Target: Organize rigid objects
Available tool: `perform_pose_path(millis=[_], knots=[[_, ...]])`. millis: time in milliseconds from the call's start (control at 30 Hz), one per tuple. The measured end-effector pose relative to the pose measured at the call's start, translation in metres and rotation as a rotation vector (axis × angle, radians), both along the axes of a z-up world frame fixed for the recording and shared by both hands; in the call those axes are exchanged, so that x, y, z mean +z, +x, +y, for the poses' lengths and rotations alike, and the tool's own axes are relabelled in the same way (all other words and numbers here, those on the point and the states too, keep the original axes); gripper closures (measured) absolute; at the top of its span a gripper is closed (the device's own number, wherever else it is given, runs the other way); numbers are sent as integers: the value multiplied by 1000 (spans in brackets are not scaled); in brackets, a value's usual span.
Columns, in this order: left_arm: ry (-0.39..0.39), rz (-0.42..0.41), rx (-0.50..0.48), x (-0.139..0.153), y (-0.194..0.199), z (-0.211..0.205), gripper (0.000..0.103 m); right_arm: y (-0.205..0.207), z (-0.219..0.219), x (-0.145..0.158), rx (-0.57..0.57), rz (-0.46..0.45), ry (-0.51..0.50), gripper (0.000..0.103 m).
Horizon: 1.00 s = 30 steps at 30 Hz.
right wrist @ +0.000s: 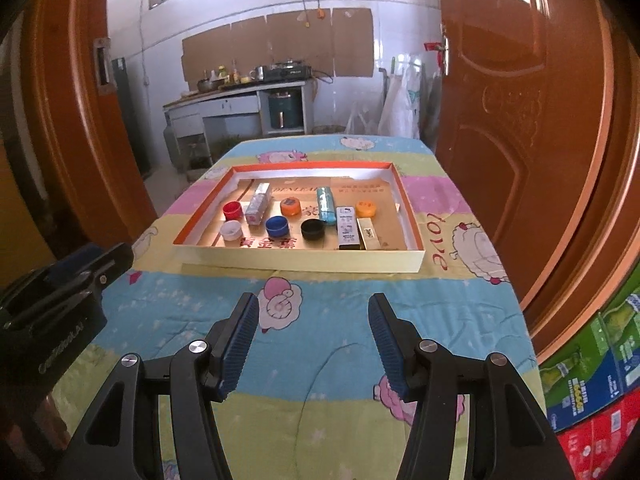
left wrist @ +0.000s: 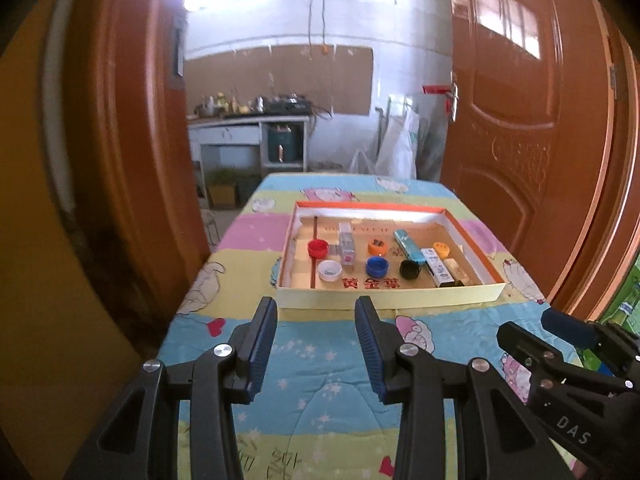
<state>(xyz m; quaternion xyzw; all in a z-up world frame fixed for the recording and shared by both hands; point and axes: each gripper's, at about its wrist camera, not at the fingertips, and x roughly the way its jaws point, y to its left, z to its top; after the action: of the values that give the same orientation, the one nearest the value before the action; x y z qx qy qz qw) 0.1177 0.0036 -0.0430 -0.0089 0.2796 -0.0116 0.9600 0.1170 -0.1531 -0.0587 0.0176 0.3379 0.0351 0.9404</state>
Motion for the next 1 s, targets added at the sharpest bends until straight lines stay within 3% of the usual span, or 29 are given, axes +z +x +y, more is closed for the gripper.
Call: perform_pose_path(millis=[100, 433, 1000], knots=[[21, -14, 44, 3, -17, 0, 63, -13, 4, 5, 7, -13, -9, 44], [-36, -29, -18, 14, -52, 0, 63, -47, 5, 23, -29, -81, -49, 44], [-4, -64, -42, 35, -82, -7, 63, -87, 14, 55, -47, -178, -59, 44]])
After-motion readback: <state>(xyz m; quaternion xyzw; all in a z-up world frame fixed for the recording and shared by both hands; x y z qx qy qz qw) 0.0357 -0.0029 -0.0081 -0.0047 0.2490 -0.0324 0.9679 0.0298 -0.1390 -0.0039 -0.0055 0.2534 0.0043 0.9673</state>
